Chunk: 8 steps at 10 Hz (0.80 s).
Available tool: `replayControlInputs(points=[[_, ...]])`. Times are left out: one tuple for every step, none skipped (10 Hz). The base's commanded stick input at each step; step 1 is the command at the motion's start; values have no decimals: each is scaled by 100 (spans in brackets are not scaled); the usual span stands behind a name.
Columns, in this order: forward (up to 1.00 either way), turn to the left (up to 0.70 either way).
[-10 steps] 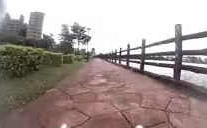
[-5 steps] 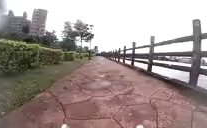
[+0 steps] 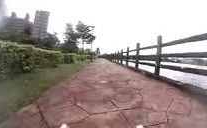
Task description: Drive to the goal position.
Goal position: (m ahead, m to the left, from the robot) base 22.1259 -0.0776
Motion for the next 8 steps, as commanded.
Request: replayControlInputs(points=[[85, 1], [85, 1], [85, 1], [85, 1], [85, 1], [85, 1], [85, 1], [85, 1]])
